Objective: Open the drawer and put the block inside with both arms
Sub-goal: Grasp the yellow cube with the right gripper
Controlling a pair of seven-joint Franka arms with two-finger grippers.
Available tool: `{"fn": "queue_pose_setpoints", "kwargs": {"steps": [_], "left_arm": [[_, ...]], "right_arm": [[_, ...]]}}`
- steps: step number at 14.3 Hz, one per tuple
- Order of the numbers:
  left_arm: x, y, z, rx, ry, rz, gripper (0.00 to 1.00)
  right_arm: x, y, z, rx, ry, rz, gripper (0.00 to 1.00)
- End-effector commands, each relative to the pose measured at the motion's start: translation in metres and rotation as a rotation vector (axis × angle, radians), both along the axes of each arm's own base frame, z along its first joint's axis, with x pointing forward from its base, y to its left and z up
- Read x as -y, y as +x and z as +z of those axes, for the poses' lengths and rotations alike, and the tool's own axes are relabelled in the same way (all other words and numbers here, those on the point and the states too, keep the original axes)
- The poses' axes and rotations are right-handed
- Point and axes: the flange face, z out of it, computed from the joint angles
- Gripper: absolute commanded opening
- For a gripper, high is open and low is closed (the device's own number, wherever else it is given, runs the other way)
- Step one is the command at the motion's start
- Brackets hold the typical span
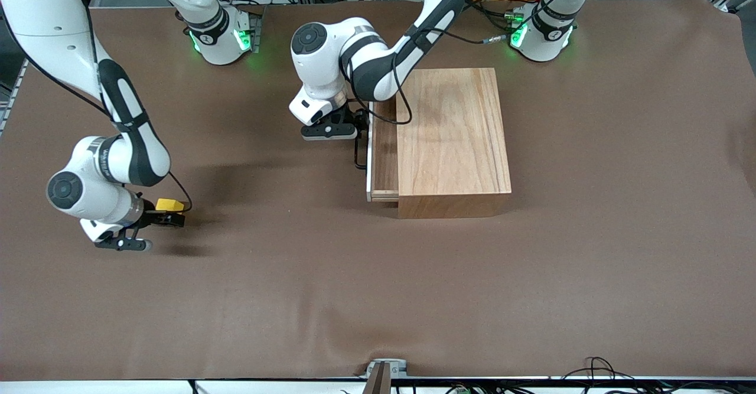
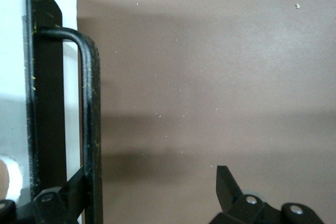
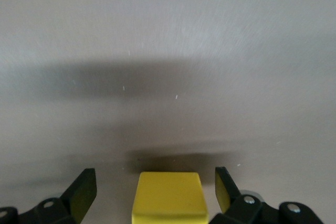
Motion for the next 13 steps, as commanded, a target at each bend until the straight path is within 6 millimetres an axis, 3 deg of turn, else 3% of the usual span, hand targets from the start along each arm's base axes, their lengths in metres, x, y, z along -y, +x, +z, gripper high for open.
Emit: {"fn": "queue_pose_setpoints", "kwargs": {"steps": [1,3,7,8,10,13], "left_arm": [[0.022,-0.028,-0.013,-0.045,-0.041,-0.005,1.0],[0.021,-0.026,-0.002,-0.04,-0.046,-0.003,1.0],[0.02,-0.025,-0.005,-0.043,-0.039,-0.001,1.0],[0.019,-0.024,-0.006,-0.041,-0.036,-0.001,1.0],[0.017,-0.021,-0.006,-0.037,-0.032,-0.002,1.0],[0.018,-0.022,-0.007,-0.04,-0.031,-0.005,1.0]], "right_arm": [[-0.002,-0.023,0.003,0.018,0.012,0.016,1.0],[-0.002,-0.028,0.004,0.014,0.012,0.023,1.0],[-0.002,-0.036,0.008,0.009,0.013,0.031,1.0],[0.0,-0.036,0.007,0.009,0.012,0.04,0.91],[0.001,-0.037,0.007,0.008,0.014,0.072,0.41],[0.0,-0.036,0.007,0.008,0.013,0.078,0.03]]}}
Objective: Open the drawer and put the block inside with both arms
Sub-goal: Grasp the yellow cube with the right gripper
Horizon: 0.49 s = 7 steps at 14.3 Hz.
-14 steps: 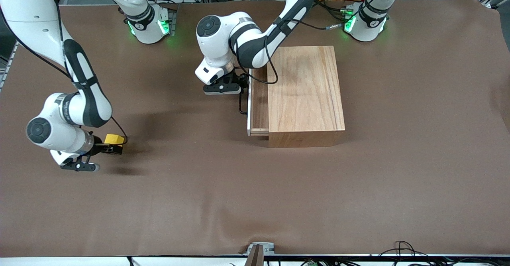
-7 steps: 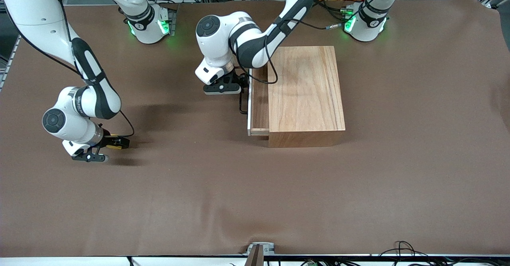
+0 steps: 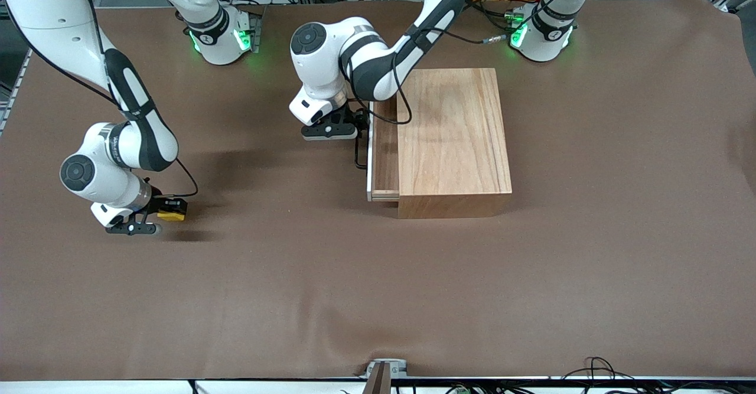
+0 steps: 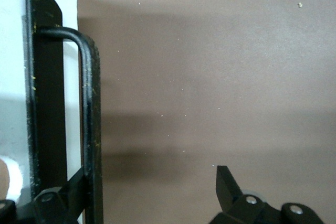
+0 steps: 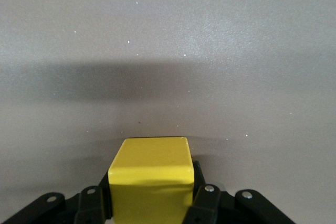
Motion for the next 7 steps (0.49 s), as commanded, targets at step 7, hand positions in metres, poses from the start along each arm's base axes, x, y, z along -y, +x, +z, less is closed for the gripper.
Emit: {"fn": "queue_pose_setpoints", "kwargs": {"steps": [7], "left_arm": [[0.019,-0.024,-0.006,-0.044,-0.036,-0.007,1.0]], "right_arm": [[0.001,0.001,0.032,0.049,0.006,0.015,0.0]]}}
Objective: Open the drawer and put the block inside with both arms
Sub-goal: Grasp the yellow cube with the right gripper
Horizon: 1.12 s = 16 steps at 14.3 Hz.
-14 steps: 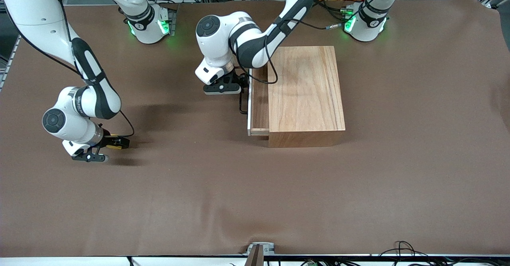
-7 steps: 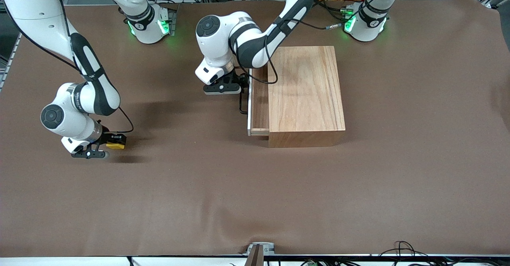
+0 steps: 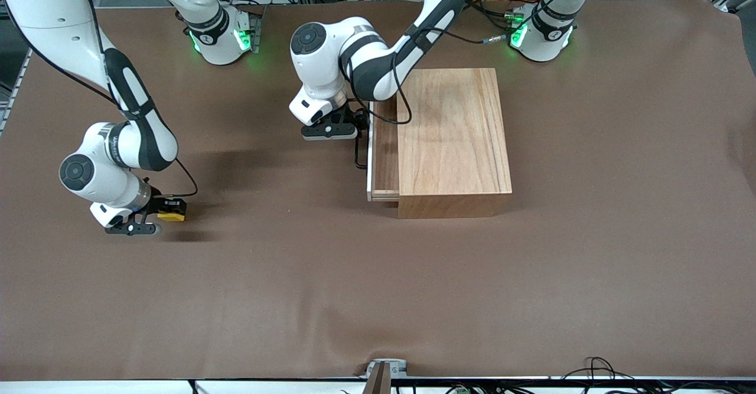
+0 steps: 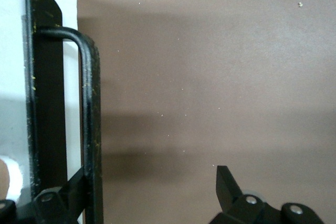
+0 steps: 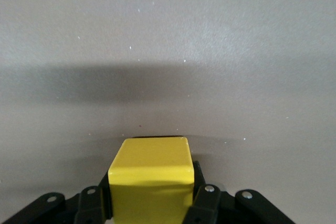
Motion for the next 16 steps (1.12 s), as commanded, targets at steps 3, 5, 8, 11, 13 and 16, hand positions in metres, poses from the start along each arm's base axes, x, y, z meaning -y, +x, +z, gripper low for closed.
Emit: {"fn": "queue_pose_setpoints", "kwargs": {"steps": [3,5,8,11,13,16], "left_arm": [[0.018,-0.023,-0.003,-0.043,-0.04,-0.004,1.0],[0.016,-0.022,0.004,-0.045,-0.035,-0.004,1.0],[0.004,-0.012,0.017,-0.062,-0.004,-0.03,1.0],[0.003,-0.012,0.017,-0.068,0.005,-0.055,1.0],[0.003,-0.012,0.017,-0.068,0.005,-0.054,1.0],[0.004,-0.012,0.012,-0.066,0.003,-0.055,1.0]], "right_arm": [[-0.001,0.017,0.067,0.042,0.007,0.009,0.0],[0.008,0.034,0.099,-0.008,0.012,0.01,0.0],[0.015,0.065,0.154,-0.008,0.021,0.116,0.0],[0.013,0.08,0.179,0.024,0.038,0.134,0.0],[0.004,0.082,0.188,0.024,0.117,0.104,0.0],[-0.023,0.096,0.229,0.061,0.129,0.138,0.0]]}}
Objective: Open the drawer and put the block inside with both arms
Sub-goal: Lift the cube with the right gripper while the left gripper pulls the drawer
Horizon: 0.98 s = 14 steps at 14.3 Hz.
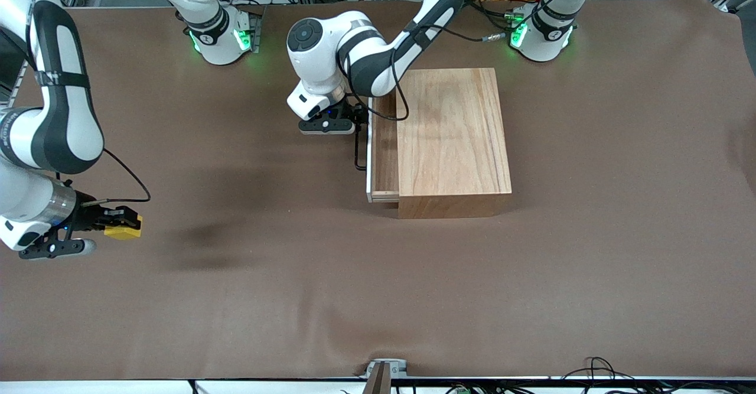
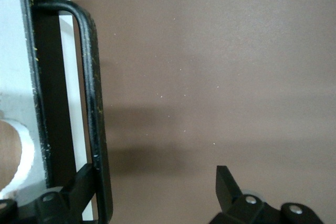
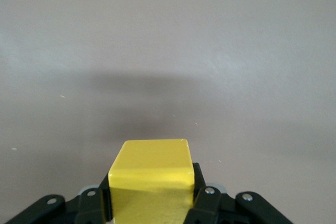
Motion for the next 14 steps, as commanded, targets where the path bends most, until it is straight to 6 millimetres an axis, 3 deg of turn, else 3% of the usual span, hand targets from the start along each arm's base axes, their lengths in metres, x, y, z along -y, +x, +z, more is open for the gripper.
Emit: {"fn": "queue_pose_setpoints", "kwargs": {"steps": [1,3,9,11,13,14], "left_arm": [[0.003,-0.001,0.003,-0.008,-0.02,-0.016,1.0],[0.01,0.001,0.003,0.019,-0.071,-0.012,1.0],[0.027,0.001,0.002,0.078,-0.194,-0.037,1.0],[0.036,-0.009,-0.001,0.088,-0.217,-0.055,1.0],[0.041,-0.017,0.0,0.085,-0.227,-0.066,1.0],[0.043,-0.018,0.005,0.088,-0.236,-0.068,1.0]], "right_arm": [[-0.021,0.012,0.025,0.012,0.029,0.027,0.0],[-0.03,0.011,0.026,0.002,0.037,0.032,0.0],[-0.123,-0.004,0.059,-0.082,0.037,-0.123,0.0],[-0.155,-0.01,0.071,-0.11,0.03,-0.187,0.0],[-0.179,-0.013,0.078,-0.114,0.027,-0.249,0.0],[-0.181,-0.015,0.084,-0.11,0.028,-0.277,0.0]]}}
